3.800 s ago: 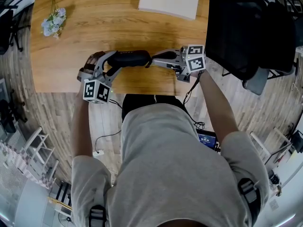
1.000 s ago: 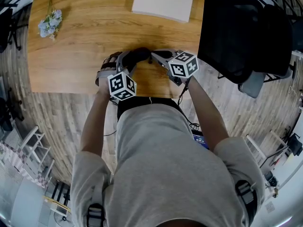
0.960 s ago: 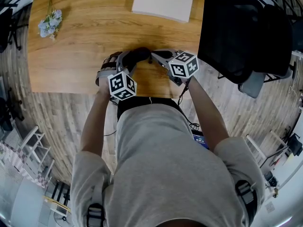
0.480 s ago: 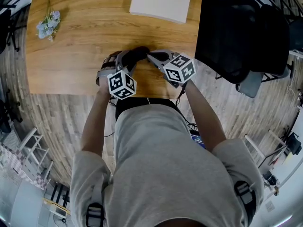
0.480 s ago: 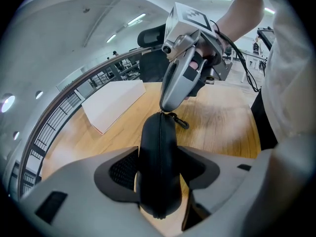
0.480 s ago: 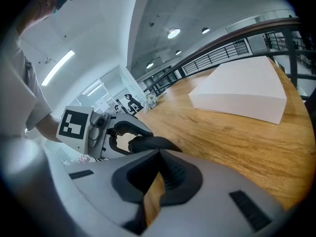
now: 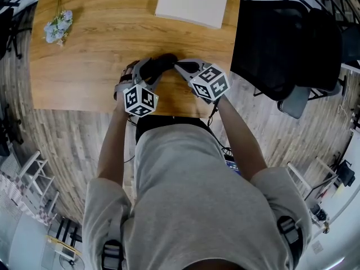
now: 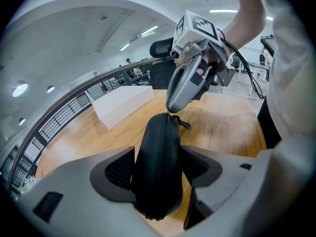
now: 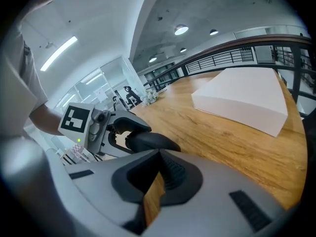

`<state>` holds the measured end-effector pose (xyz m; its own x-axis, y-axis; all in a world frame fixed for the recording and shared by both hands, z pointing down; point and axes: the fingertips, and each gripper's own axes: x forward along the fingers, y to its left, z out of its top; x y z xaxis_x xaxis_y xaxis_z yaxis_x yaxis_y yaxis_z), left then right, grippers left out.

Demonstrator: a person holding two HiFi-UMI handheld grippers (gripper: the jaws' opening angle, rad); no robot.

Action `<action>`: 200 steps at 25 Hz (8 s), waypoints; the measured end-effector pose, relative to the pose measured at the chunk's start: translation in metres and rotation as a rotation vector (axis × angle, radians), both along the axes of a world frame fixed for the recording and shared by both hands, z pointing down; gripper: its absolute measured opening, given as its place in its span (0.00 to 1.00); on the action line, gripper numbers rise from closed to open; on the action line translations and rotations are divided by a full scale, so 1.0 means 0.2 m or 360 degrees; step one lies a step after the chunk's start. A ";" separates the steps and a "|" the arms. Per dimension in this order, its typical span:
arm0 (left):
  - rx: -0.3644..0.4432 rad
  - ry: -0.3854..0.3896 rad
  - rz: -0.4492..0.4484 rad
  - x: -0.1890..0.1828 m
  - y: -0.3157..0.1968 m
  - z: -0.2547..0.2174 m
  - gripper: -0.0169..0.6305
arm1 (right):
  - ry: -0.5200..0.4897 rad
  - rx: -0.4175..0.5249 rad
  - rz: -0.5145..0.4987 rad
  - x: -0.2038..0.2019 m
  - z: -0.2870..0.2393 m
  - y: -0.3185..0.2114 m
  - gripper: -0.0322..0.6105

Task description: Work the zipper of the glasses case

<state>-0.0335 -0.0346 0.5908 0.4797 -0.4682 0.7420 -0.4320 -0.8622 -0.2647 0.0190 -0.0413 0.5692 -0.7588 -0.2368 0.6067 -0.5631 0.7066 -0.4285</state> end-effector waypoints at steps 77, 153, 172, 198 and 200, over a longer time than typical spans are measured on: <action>0.0110 0.0173 -0.0292 -0.09 -0.05 -0.21 0.41 | -0.0021 0.0136 0.0017 -0.17 -0.23 -0.04 0.09; 0.0224 0.0145 0.0046 0.09 -0.02 -0.41 0.44 | -0.0270 0.0183 -0.0090 -0.17 -0.55 0.07 0.09; 0.0241 0.0178 0.0044 0.11 -0.04 -0.41 0.44 | -0.0265 0.0200 -0.0201 -0.31 -0.57 0.13 0.09; 0.0106 -0.0066 0.0352 -0.30 -0.02 -0.04 0.44 | 0.0172 0.0364 -0.0058 -0.21 -0.26 0.00 0.10; 0.0099 -0.0093 0.0360 -0.33 -0.03 -0.01 0.44 | 0.0199 0.0365 -0.0021 -0.20 -0.23 -0.02 0.10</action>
<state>-0.0992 -0.0406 0.5895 0.5349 -0.3994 0.7445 -0.2120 -0.9165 -0.3393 -0.0214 -0.0445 0.5234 -0.6853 -0.3696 0.6275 -0.5918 0.7849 -0.1839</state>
